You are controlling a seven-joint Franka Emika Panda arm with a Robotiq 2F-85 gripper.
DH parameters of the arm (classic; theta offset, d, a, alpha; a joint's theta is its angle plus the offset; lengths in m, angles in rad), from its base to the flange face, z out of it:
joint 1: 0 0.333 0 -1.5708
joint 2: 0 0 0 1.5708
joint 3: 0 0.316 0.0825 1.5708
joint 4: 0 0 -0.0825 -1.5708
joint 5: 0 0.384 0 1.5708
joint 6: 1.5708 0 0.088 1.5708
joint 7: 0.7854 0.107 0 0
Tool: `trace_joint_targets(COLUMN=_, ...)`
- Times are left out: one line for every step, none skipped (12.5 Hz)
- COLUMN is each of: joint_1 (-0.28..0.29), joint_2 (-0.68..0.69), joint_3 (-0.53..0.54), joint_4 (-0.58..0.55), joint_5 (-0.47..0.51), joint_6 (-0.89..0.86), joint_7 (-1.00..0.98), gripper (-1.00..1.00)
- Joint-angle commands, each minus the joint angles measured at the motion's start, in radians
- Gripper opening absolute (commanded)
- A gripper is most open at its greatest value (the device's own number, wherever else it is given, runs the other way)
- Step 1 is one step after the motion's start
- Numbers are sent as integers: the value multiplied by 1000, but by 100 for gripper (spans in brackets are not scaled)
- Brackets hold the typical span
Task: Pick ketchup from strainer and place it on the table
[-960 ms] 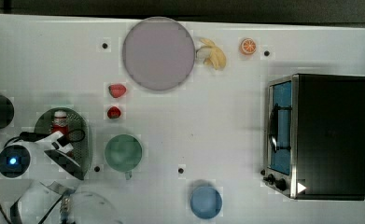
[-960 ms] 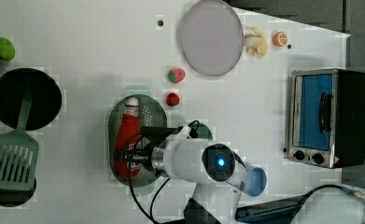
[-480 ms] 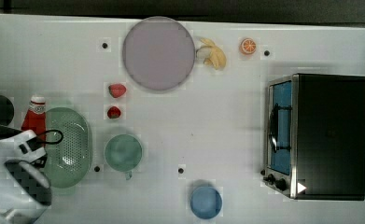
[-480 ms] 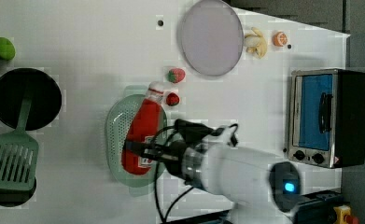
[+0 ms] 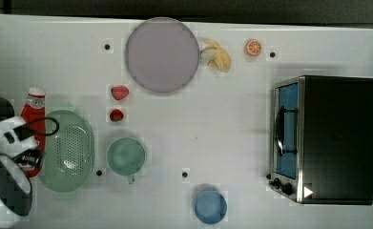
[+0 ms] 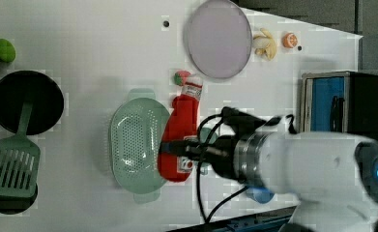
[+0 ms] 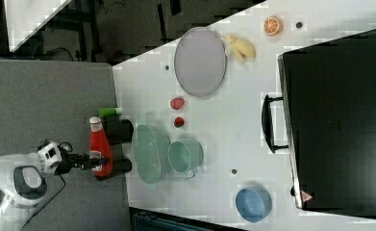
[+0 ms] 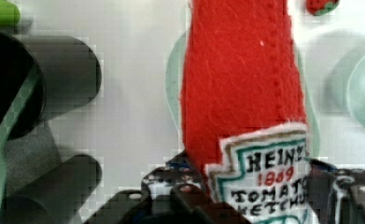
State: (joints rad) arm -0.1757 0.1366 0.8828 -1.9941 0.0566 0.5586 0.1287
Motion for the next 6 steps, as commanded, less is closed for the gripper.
trace_joint_targets(joint_1=-125, joint_2=-4, joint_3=-82, joint_4=78, joint_5=6, joint_6=-68, joint_7=-148, gripper=21)
trace_joint_targets(joint_1=-143, joint_2=-9, joint_3=-116, joint_4=94, joint_5=6, joint_6=-74, joint_7=-171, gripper=21)
trace_joint_targets(joint_1=-159, joint_2=-13, joint_3=-151, joint_4=102, joint_5=5, joint_6=-74, joint_7=-194, gripper=21)
trace_joint_targets(joint_1=-174, joint_2=-16, joint_3=-189, joint_4=106, joint_5=5, joint_6=-73, joint_7=-220, gripper=21)
trace_joint_targets(joint_1=-186, joint_2=-17, joint_3=-231, joint_4=105, joint_5=5, joint_6=-73, joint_7=-238, gripper=21)
trace_joint_targets(joint_1=-195, joint_2=-16, joint_3=-274, joint_4=104, joint_5=5, joint_6=-73, joint_7=-258, gripper=21)
